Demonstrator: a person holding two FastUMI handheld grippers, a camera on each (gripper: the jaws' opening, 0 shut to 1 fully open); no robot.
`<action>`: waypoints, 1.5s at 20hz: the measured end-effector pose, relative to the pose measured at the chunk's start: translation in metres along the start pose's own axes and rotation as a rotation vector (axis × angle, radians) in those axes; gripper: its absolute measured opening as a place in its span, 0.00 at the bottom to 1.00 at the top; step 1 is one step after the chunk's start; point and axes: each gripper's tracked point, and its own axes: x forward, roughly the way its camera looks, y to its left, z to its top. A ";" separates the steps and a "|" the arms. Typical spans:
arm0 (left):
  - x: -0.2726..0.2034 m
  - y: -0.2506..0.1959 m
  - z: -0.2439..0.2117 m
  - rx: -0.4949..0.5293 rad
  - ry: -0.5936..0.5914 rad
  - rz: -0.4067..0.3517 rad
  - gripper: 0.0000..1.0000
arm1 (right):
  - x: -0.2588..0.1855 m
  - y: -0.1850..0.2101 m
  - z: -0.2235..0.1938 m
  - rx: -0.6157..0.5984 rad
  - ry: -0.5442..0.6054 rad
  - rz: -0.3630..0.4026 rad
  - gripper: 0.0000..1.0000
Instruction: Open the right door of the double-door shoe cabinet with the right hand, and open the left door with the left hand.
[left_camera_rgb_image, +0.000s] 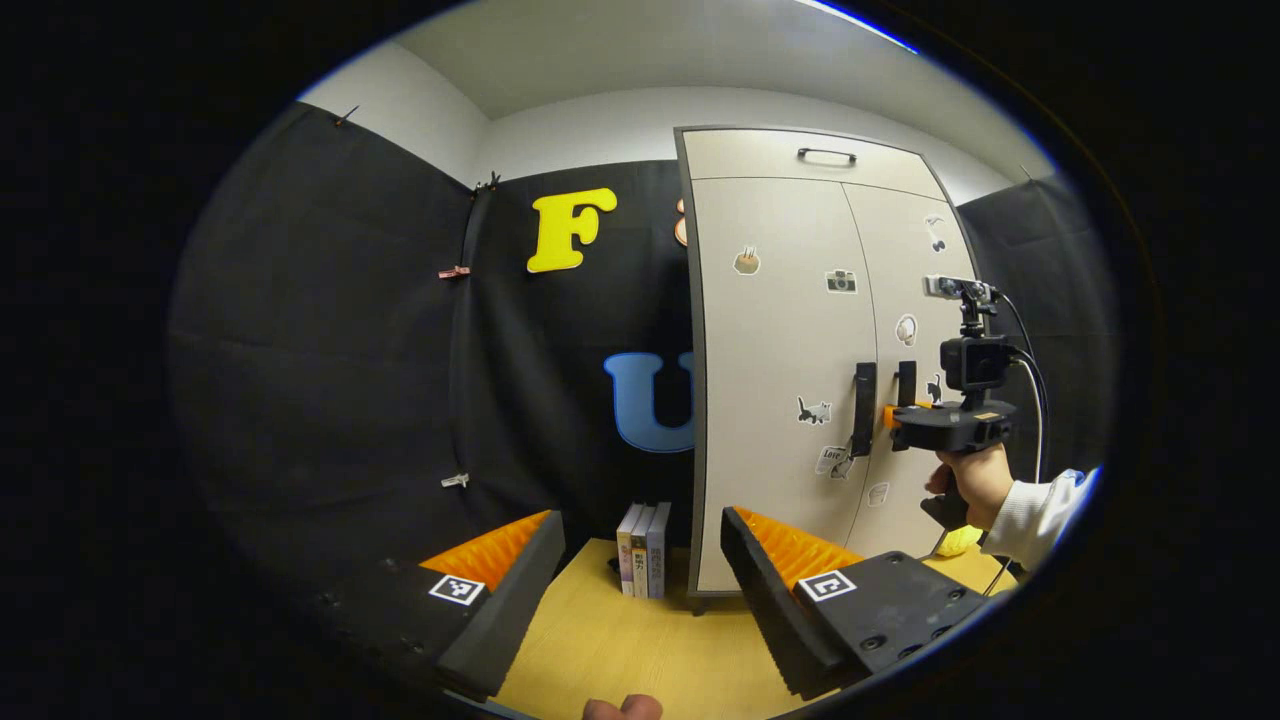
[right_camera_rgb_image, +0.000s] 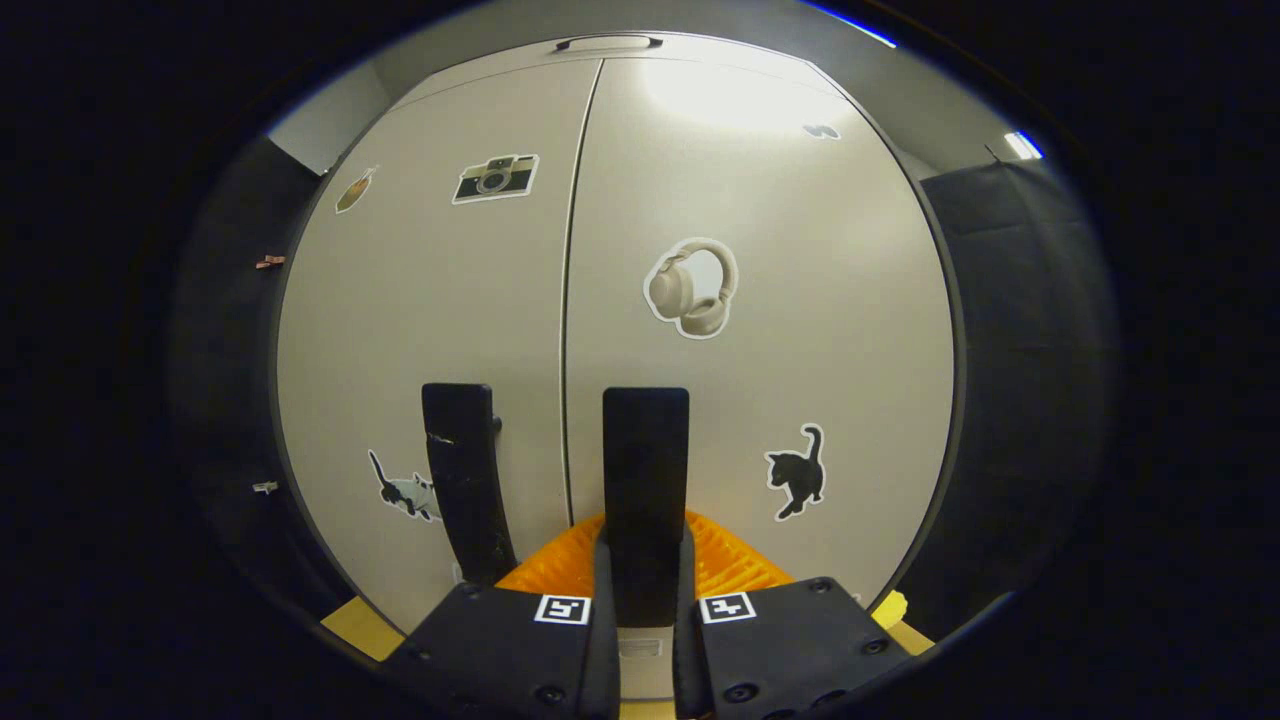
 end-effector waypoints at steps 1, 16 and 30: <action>-0.001 0.003 -0.001 0.000 -0.001 0.001 0.98 | 0.000 0.000 0.000 0.007 0.003 -0.004 0.25; -0.009 0.004 -0.004 -0.021 -0.015 -0.019 0.98 | -0.044 -0.018 0.013 0.075 -0.017 0.045 0.12; -0.032 0.002 -0.002 -0.011 -0.027 -0.014 0.98 | -0.078 -0.048 0.015 0.062 -0.025 0.052 0.11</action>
